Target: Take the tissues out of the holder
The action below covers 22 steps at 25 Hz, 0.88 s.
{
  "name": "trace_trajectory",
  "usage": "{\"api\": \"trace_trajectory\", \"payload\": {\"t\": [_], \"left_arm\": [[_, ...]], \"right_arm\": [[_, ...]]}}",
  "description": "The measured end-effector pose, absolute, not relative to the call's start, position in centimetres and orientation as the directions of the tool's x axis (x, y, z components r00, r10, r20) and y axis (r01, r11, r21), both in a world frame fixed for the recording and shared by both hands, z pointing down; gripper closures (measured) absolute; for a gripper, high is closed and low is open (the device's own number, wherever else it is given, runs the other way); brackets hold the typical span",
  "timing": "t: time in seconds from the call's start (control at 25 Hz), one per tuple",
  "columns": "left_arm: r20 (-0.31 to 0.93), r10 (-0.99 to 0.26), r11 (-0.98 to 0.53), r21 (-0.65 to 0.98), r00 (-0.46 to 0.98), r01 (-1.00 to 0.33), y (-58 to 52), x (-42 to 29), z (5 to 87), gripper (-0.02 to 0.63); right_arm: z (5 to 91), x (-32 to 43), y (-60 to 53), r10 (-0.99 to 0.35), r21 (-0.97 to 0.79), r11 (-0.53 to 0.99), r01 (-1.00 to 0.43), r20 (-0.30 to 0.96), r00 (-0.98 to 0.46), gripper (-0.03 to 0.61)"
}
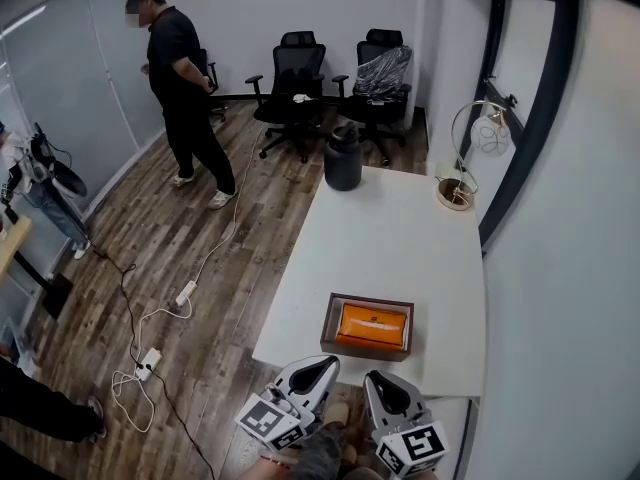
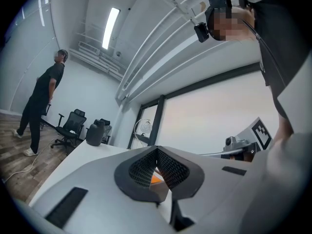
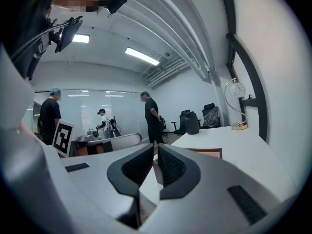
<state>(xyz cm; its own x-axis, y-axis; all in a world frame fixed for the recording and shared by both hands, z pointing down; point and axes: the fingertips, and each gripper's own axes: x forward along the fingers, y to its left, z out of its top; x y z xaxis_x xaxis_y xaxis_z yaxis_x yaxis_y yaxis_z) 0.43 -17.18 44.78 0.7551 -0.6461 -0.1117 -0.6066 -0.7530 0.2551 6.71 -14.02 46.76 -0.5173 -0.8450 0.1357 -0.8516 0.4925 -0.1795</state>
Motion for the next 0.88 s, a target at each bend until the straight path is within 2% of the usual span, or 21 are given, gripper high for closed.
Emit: {"api": "trace_trajectory", "payload": {"t": [0.68,0.88], "left_arm": [[-0.094,-0.703,-0.701,0.259,0.705,-0.664,-25.8,-1.5,46.1,0.607],[-0.089,-0.714,-0.689,0.261,0.694,-0.676,-27.6,-1.9,46.5,0.607]], "right_arm": [[49.6,8.9,-22.0,-0.784,-0.183,0.519,-0.835,0.289,-0.550,0.569],[51.1,9.4,-23.8,-0.722,-0.164,0.564,-0.809,0.377,-0.580,0.489]]}}
